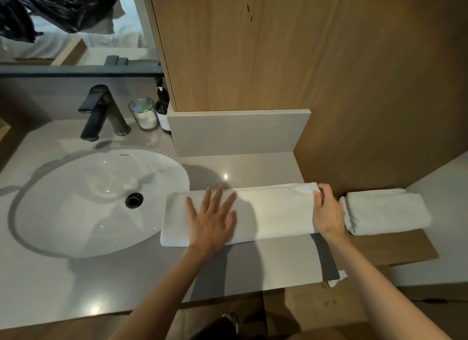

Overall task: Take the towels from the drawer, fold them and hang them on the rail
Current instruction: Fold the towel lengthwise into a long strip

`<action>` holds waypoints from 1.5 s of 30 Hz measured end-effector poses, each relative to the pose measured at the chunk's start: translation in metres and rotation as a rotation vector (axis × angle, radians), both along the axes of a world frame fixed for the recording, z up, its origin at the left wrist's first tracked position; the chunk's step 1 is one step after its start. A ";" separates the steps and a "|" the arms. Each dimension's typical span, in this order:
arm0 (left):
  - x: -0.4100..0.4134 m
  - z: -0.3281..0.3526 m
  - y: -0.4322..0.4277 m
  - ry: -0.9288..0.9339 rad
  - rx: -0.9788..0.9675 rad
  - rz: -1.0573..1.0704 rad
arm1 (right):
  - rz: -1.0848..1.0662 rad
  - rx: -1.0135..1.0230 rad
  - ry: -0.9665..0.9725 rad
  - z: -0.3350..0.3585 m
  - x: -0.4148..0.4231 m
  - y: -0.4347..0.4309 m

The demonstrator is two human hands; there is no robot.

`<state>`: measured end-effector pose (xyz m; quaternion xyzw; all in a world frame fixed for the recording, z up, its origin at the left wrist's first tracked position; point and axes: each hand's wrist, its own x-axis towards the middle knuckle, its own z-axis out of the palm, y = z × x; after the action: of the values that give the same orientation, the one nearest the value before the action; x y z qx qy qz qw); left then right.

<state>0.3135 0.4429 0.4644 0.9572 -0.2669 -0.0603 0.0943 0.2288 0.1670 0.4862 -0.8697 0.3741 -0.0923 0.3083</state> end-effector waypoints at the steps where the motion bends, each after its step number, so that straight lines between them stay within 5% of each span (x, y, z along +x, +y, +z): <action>1: 0.000 0.000 0.001 0.003 0.009 0.004 | -0.011 -0.017 0.025 -0.001 0.002 0.000; 5: 0.000 0.000 -0.001 0.008 0.062 0.006 | -0.035 -0.266 0.100 -0.001 0.005 0.008; 8: 0.000 0.001 -0.004 0.002 0.064 0.022 | 0.176 -0.496 -0.049 0.002 0.010 0.039; 12: -0.002 0.001 -0.006 0.009 0.071 0.043 | 0.550 -0.317 0.067 -0.006 0.021 0.117; 20: 0.001 -0.004 0.018 -0.035 -0.007 0.064 | 0.633 -0.438 0.244 -0.024 0.019 0.106; 34: -0.002 -0.010 0.059 -0.085 -0.070 0.179 | 0.230 -0.259 0.364 -0.014 -0.010 0.037; 45: -0.019 -0.004 0.059 -0.039 -0.096 0.212 | 0.124 0.043 0.051 -0.008 -0.018 0.015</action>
<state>0.2945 0.5016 0.4599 0.9754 -0.1685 -0.0185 0.1408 0.2107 0.1820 0.4779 -0.8865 0.3293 -0.0428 0.3222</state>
